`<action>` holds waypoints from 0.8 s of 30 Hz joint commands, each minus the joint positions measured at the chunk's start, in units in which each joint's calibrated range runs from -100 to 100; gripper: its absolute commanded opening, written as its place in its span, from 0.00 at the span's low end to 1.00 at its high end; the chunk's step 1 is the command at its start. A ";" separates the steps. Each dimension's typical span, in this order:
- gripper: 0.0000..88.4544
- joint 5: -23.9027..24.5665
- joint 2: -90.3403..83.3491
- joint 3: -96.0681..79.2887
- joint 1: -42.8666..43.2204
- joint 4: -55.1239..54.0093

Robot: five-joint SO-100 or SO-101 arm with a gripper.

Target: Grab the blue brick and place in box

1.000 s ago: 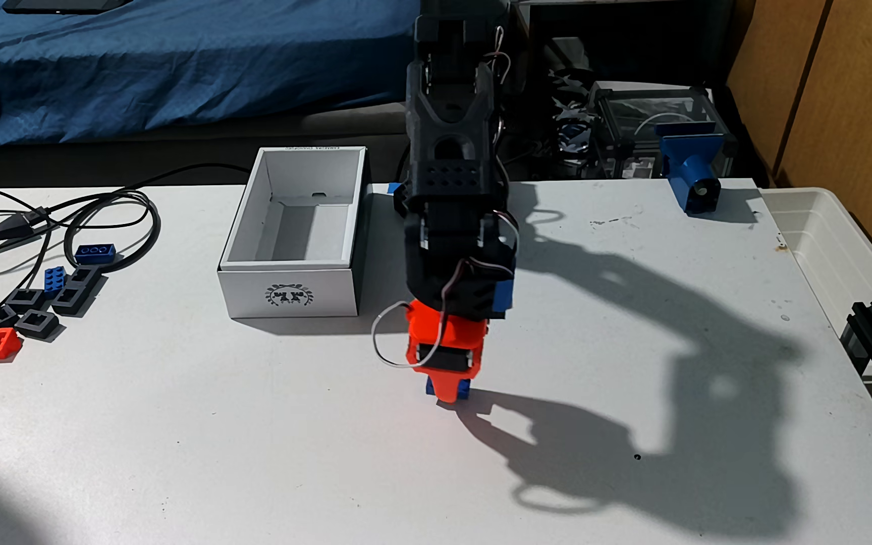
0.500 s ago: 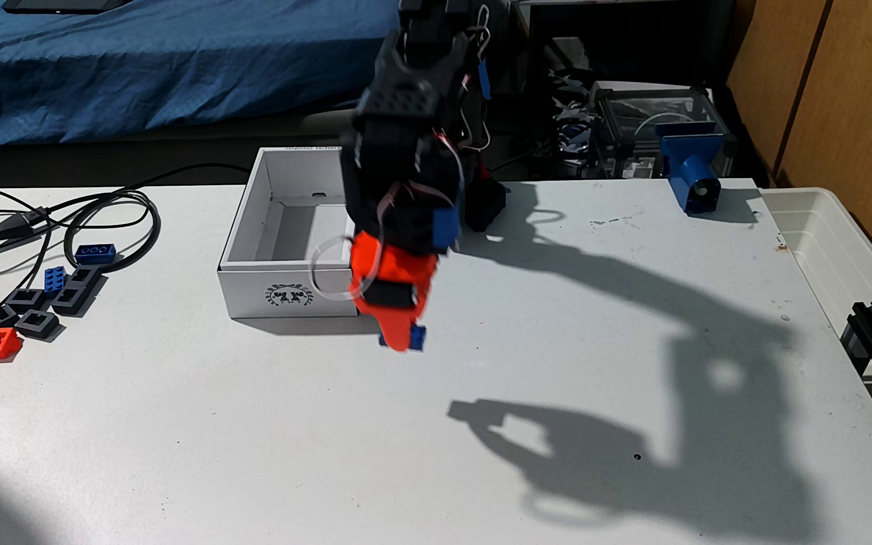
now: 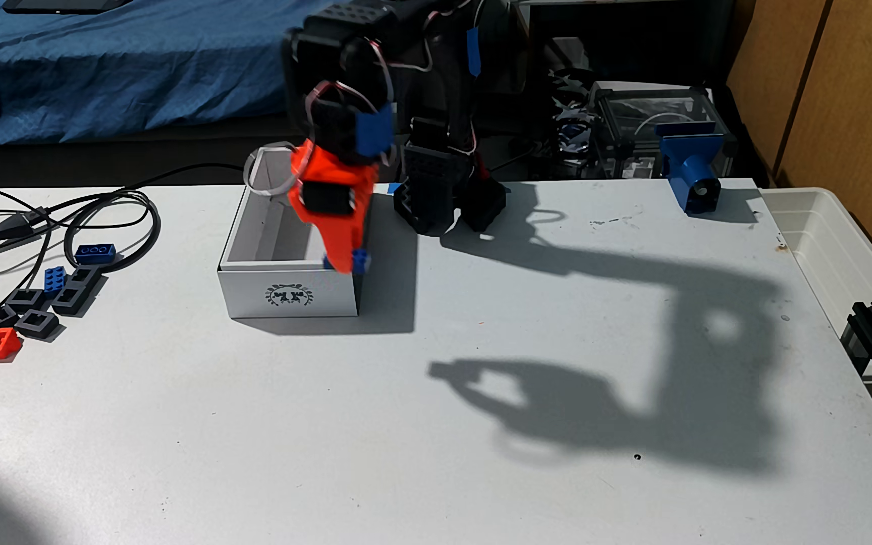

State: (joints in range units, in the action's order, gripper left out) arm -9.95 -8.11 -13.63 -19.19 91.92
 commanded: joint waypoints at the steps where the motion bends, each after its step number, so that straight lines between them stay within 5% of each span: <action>1: 0.01 -3.86 -4.87 -2.87 -4.29 0.33; 24: 0.01 -22.23 -13.16 -17.07 -27.62 -5.02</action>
State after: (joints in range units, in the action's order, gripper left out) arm -30.74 -19.43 -29.37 -44.94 89.20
